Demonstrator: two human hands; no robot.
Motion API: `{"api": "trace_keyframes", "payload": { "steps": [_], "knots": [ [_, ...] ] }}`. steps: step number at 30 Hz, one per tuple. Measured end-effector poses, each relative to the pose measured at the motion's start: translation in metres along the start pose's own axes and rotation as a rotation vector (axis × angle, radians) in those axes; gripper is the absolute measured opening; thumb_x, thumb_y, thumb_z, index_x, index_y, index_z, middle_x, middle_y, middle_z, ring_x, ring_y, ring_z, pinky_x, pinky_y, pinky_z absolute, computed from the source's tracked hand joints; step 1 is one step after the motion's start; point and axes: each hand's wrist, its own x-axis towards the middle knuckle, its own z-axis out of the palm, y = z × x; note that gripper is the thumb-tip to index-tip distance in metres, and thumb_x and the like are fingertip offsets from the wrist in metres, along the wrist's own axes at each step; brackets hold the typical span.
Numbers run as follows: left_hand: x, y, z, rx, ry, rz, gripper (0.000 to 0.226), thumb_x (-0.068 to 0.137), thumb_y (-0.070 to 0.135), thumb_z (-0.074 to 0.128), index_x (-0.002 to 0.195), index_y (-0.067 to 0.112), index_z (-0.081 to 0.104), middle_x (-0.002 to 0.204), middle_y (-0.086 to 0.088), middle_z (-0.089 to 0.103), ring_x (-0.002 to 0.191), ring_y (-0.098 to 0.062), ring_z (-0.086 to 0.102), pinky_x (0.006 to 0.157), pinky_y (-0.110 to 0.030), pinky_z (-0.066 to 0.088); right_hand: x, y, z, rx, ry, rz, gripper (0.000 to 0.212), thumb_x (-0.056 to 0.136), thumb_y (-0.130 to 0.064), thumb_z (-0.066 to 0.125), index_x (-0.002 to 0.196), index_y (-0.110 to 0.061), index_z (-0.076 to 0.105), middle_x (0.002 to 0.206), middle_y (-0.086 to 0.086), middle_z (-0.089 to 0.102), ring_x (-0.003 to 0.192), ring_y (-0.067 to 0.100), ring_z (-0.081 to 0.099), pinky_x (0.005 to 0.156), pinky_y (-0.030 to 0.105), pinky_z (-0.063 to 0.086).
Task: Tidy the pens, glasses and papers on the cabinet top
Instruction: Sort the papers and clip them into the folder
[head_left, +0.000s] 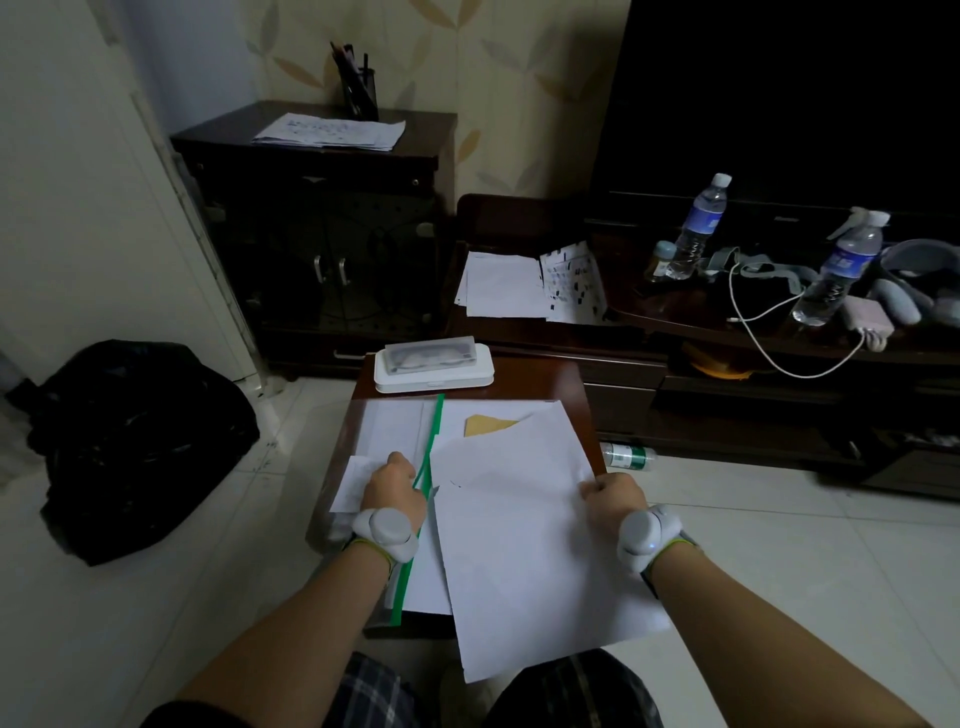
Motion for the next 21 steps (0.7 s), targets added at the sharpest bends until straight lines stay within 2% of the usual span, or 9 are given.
{"api": "trace_keyframes", "payload": {
  "steps": [5,8,14,18,21],
  "knots": [
    [-0.008,0.001,0.002,-0.018,-0.018,0.032,0.017,0.083,-0.003,0.049,0.089,0.011,0.041,0.080,-0.006,0.051,0.070,-0.021,0.049,0.060,-0.024,0.037,0.004,-0.011,0.003,0.009,0.015,-0.012,0.030,0.094,-0.026,0.050,0.103,-0.004,0.068,0.112,0.016,0.066,0.108,0.033,0.059,0.081,0.026,0.040],
    [-0.011,-0.001,0.000,-0.015,-0.039,0.043,0.018,0.083,-0.001,0.050,0.091,0.013,0.041,0.083,-0.004,0.051,0.073,-0.020,0.049,0.062,-0.023,0.038,0.006,-0.016,0.004,0.041,0.012,-0.005,0.030,0.094,-0.026,0.051,0.104,-0.003,0.068,0.113,0.016,0.066,0.109,0.033,0.058,0.090,0.029,0.042],
    [-0.010,-0.004,-0.003,-0.033,-0.117,0.078,0.021,0.082,0.002,0.057,0.092,0.014,0.044,0.083,-0.004,0.052,0.076,-0.020,0.051,0.065,-0.023,0.041,0.008,-0.016,0.001,0.105,-0.039,-0.003,0.036,0.096,-0.024,0.050,0.112,0.004,0.063,0.121,0.017,0.062,0.116,0.033,0.055,0.099,0.030,0.038],
    [-0.009,-0.007,-0.003,-0.086,-0.144,0.062,0.022,0.078,0.000,0.060,0.091,0.013,0.047,0.069,0.000,0.048,0.071,-0.022,0.052,0.065,-0.028,0.047,0.007,-0.013,0.006,0.132,-0.057,0.014,0.036,0.096,-0.024,0.049,0.114,0.004,0.063,0.124,0.017,0.060,0.115,0.034,0.054,0.098,0.030,0.039],
    [-0.009,-0.009,-0.004,-0.107,-0.156,0.069,0.023,0.078,0.000,0.061,0.091,0.013,0.048,0.065,0.003,0.046,0.069,-0.020,0.051,0.062,-0.024,0.044,0.006,-0.012,0.008,0.164,-0.047,0.026,0.037,0.097,-0.021,0.049,0.119,0.007,0.058,0.130,0.019,0.056,0.123,0.035,0.049,0.103,0.030,0.034]
  ]
}}
